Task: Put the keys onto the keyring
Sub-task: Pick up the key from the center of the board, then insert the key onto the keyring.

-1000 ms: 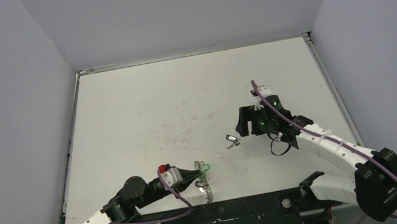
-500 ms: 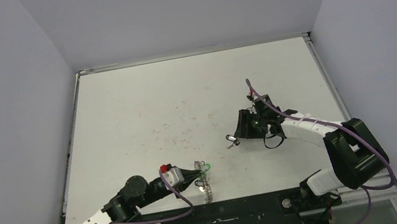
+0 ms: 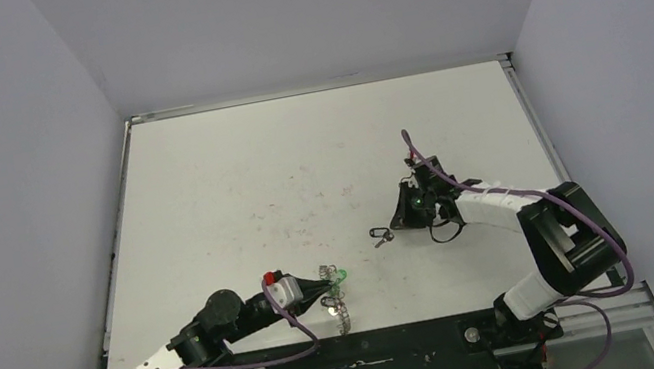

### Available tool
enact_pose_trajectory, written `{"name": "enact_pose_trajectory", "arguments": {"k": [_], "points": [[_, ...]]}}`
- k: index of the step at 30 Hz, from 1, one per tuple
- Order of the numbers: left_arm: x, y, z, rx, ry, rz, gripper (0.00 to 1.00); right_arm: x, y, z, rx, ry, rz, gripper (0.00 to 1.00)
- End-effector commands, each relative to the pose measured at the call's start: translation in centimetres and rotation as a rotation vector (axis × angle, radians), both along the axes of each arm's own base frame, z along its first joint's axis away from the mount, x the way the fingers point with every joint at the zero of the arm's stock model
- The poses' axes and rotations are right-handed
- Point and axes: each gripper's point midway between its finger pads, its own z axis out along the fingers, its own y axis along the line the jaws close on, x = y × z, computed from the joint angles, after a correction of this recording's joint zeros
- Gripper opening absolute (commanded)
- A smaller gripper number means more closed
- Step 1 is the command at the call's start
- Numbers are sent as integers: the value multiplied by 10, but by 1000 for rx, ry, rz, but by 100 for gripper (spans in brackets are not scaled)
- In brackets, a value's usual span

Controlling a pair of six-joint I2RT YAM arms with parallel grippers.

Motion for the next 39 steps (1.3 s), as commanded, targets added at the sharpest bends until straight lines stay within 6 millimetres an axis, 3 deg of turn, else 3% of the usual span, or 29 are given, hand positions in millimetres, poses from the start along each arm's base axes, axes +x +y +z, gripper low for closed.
{"name": "enact_pose_trajectory", "arguments": {"k": [1, 11, 20, 27, 39], "points": [[2, -2, 28, -68, -51, 7, 0, 20, 2, 31, 7, -102, 2, 0], [3, 0, 32, -72, -54, 14, 0, 4, 3, 86, 1, -230, 185, 0], [12, 1, 40, -112, -28, 71, 0, -44, 59, 145, 82, -424, 552, 0], [14, -2, 38, -115, 11, 86, 0, -72, 90, 188, 240, -561, 699, 0], [14, -6, 40, -112, 12, 74, 0, -114, 127, 191, 195, -588, 963, 0]]}}
